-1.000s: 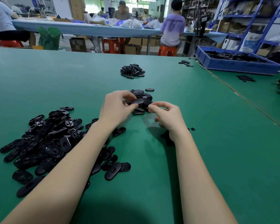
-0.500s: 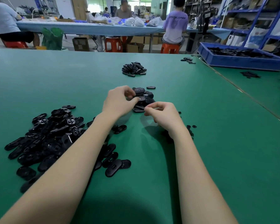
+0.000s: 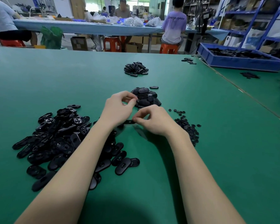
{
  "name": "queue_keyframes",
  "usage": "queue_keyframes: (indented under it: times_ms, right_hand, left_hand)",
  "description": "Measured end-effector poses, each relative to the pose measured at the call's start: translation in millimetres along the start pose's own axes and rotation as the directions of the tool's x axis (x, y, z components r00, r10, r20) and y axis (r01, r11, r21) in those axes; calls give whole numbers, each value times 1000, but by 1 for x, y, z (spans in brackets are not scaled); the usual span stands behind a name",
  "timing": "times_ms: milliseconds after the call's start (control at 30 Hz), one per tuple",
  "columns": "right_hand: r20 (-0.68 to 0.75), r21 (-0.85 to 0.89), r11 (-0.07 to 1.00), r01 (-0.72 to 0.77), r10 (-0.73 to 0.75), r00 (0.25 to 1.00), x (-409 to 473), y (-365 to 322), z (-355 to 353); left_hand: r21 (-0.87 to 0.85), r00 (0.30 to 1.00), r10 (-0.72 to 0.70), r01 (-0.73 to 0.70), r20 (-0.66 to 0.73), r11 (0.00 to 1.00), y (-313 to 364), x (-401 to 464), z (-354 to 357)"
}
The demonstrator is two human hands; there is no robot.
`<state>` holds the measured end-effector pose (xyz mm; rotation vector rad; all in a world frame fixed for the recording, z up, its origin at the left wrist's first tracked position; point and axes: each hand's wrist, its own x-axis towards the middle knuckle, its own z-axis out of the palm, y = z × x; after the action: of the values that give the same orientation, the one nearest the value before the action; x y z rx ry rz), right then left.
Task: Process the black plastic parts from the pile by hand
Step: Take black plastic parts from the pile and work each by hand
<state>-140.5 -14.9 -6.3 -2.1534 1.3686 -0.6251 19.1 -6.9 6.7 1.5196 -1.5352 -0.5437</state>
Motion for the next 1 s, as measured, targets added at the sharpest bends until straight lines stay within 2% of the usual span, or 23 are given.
queue_keyframes:
  times_ms: [167,267,333,500,633,700,1000]
  right_hand:
    - [-83,124,985,-122,132,988,-6,17,-20]
    - [-116,223,962,-160,189,975,-8,27,-30]
    - [-117,249,955,-164,197,973,-9,29,-32]
    - [-143,305,929,-208,261,955,-10,31,-34]
    - [-405,138,920,-366,389,827,-13,44,-43]
    - [-444,50,900,-433,408,797,-17,52,-46]
    - [-407,-169,870,-464,367,836,-8,61,-43]
  left_hand:
    - [23,997,32,-33,73,999,-1,-2,-1]
    - [83,965,84,-107,248,991,-1,-7,1]
    - [109,943,116,-157,313,982,-1,-10,4]
    - [118,959,136,-169,248,979,-1,-9,6]
    - [121,968,115,-144,221,982,-4,-9,7]
    - [130,970,108,-138,216,982,-5,-10,8]
    - [152,974,85,-118,208,981,-7,-8,7]
